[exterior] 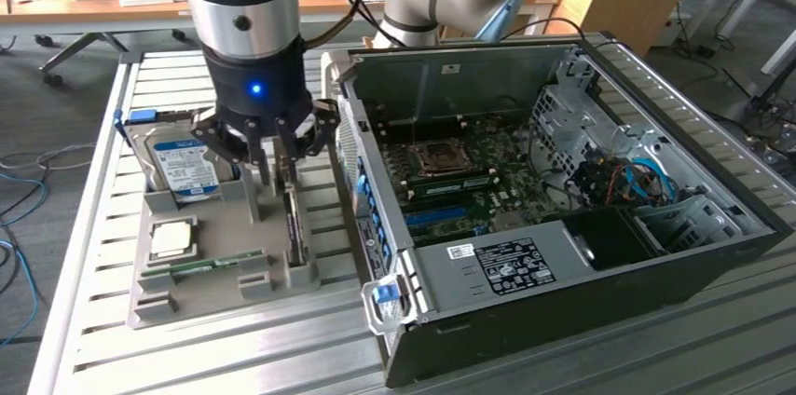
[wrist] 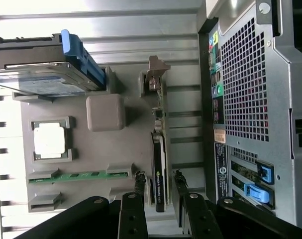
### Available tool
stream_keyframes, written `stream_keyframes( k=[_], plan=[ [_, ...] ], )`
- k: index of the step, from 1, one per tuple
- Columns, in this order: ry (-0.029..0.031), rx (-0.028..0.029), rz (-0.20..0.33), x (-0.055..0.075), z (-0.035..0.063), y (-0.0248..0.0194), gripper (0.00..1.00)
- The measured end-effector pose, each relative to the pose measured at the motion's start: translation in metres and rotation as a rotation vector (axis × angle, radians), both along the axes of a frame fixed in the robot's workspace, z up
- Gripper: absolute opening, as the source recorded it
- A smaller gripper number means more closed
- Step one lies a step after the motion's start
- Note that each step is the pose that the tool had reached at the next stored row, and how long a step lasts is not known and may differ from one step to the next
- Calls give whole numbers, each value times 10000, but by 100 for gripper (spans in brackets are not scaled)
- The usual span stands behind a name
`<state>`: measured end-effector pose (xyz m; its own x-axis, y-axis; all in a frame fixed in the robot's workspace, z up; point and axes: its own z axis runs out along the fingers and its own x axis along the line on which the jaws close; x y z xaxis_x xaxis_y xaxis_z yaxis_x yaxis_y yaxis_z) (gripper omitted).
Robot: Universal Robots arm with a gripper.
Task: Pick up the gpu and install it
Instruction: 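Pick up the gpu and move the gpu toward the slot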
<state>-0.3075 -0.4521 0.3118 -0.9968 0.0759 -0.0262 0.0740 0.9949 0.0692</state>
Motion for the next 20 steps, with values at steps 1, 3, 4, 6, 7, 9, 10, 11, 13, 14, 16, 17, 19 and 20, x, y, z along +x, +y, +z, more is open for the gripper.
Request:
stream_keyframes(
  k=[1, 3, 4, 6, 7, 9, 10, 11, 13, 14, 16, 17, 19, 20],
  plan=[
    [0, 0, 0, 0, -10, 0, 36],
    [2, -2, -1, 0, -16, 0, 36],
    [1, -1, -2, 4, -19, 0, 36],
    [0, 0, 0, 18, -24, 0, 36],
    [-1, 1, 0, 24, -26, 0, 36],
    [0, 0, -3, 26, -41, 1, 36],
    [0, -1, -2, 28, -55, 0, 36],
    [1, -1, -1, 29, -72, 0, 36],
    [1, -1, -1, 30, -106, 0, 36],
    [1, -1, -1, 31, -124, 0, 36],
    [1, 0, -1, 32, -159, 0, 36],
    [0, -1, 0, 33, -175, 0, 36],
    [0, 0, 0, 36, -206, 0, 36],
    [1, -1, 0, 38, -220, 0, 36]
  ],
)
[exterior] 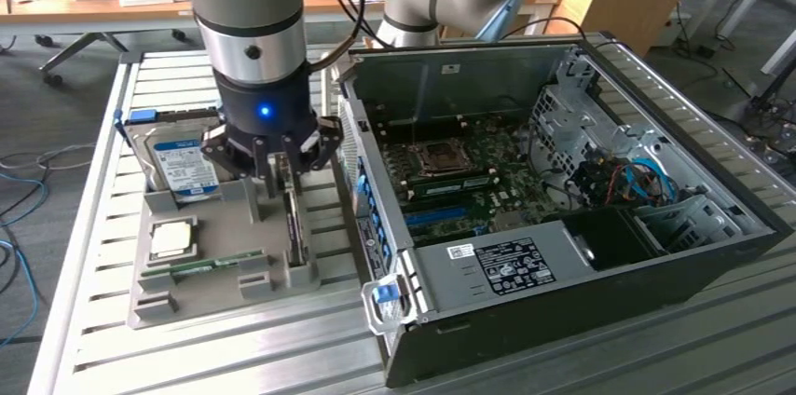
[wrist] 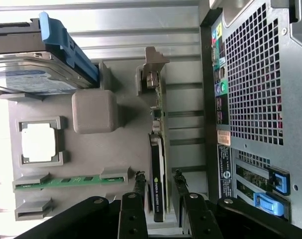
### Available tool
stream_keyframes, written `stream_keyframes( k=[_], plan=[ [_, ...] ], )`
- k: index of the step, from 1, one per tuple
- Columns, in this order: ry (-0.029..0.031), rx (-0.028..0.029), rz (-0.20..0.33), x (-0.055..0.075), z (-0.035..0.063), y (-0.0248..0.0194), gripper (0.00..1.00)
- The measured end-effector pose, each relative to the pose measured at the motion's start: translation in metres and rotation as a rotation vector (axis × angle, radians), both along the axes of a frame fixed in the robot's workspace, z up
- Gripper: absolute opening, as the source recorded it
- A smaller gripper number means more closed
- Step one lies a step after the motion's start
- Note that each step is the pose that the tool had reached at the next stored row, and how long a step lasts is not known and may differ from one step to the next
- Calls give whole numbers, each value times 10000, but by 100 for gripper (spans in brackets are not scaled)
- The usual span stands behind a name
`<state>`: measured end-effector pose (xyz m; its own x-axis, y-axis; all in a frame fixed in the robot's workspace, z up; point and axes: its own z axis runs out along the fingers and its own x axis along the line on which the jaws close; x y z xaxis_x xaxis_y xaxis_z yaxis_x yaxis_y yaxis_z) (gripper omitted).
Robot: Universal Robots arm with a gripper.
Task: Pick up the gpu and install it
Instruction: 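Pick up the gpu and move the gpu toward the slot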
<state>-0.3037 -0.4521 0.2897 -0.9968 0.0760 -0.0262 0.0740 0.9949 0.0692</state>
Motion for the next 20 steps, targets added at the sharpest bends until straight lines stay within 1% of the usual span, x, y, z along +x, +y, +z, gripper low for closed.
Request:
stream_keyframes(
  k=[4, 10, 12, 13, 15, 20],
  plan=[
    [0, -1, -1, 6, -53, 0, 36],
    [0, 0, 0, 6, -54, 0, 36],
    [0, -1, 0, 6, -54, 0, 37],
    [0, 0, -1, 6, -54, 0, 43],
    [-1, 1, 0, 6, -58, 0, 43],
    [0, 0, 0, 6, -136, 0, 43]
  ],
)
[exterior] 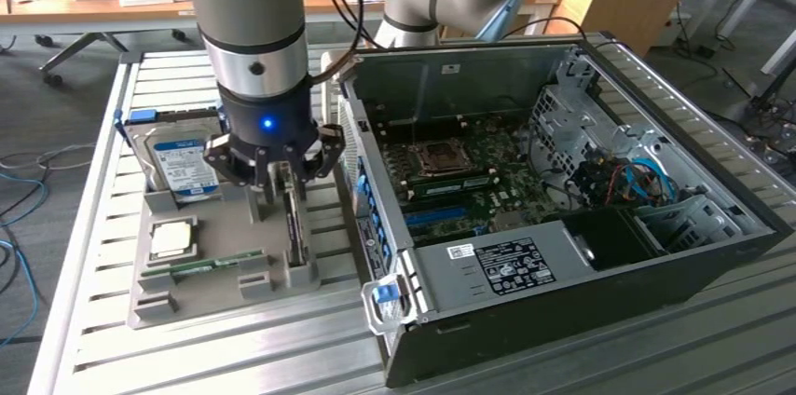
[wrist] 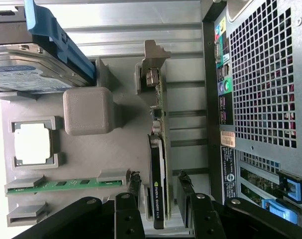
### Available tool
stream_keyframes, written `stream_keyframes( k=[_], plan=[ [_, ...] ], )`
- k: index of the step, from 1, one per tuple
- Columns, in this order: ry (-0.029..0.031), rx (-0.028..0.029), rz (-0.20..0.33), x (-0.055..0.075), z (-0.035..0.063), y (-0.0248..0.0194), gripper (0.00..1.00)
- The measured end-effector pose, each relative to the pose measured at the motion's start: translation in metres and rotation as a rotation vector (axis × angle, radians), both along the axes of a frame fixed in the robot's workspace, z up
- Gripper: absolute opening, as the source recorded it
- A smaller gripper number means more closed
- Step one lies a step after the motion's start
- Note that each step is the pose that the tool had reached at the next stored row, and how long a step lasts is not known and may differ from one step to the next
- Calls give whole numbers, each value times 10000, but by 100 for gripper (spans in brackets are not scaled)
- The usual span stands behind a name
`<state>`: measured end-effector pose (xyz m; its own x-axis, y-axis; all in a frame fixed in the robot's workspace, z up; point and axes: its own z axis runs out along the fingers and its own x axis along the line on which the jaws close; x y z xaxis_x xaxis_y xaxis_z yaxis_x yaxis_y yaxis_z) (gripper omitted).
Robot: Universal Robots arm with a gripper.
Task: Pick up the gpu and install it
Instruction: 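Pick up the gpu and move the gpu toward the slot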
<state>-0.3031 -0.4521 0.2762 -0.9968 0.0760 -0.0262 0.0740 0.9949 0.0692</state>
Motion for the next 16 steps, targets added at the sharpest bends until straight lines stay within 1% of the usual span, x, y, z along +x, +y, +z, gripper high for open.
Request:
stream_keyframes(
  k=[3, 8, 11, 13, 16],
  plan=[
    [0, 0, 1, 6, -39, 0, 43],
    [-1, 1, -2, 33, -64, 2, 43],
    [0, 0, 1, 35, -108, 5, 43],
    [-1, 0, 1, 35, -144, 8, 43],
    [1, -1, -1, 34, -165, 21, 43]
  ],
)
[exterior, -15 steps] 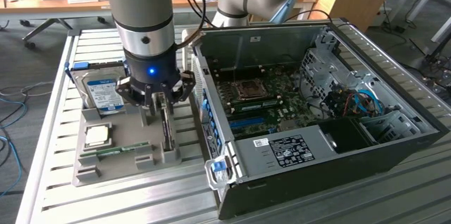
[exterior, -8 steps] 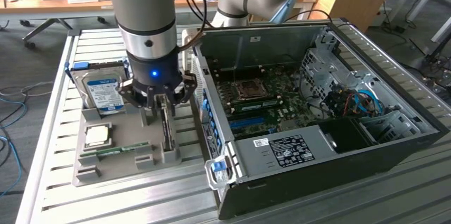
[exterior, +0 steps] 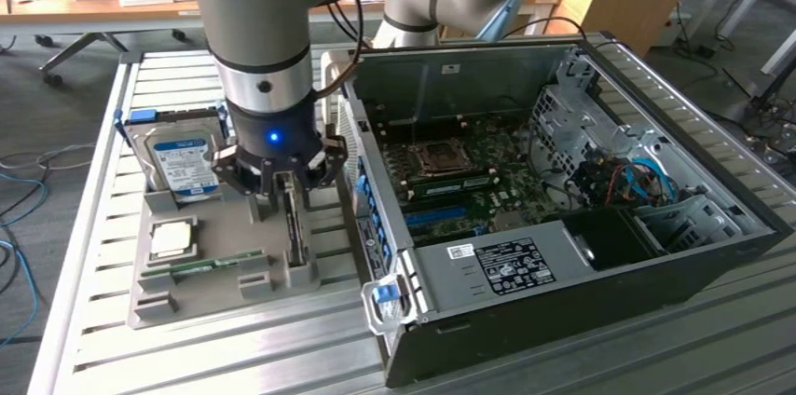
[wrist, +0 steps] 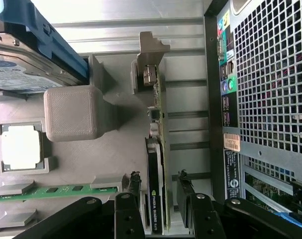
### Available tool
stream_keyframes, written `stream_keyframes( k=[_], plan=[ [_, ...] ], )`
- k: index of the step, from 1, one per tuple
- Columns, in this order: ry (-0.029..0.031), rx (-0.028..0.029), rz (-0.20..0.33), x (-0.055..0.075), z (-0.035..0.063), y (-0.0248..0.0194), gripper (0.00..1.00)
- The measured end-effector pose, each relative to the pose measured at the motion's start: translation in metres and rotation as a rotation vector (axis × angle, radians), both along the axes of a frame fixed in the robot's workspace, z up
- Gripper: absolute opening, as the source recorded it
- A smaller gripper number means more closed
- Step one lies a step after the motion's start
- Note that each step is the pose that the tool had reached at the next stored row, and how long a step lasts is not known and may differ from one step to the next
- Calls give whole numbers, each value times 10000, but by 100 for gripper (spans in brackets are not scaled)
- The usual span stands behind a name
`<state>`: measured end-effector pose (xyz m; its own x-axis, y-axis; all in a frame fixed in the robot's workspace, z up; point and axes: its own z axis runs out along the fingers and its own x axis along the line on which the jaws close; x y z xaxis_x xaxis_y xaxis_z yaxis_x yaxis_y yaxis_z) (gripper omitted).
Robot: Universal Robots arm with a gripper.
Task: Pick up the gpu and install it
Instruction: 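Pick up the gpu and move the gpu toward the slot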
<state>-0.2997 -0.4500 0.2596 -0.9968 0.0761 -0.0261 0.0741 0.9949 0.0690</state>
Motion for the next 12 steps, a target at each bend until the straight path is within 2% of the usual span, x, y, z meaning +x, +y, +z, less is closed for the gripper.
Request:
stream_keyframes(
  k=[5, 12],
  plan=[
    [-2, 2, 0, 0, -26, 46, 43],
    [0, 0, 0, 0, -101, 68, 43]
  ],
)
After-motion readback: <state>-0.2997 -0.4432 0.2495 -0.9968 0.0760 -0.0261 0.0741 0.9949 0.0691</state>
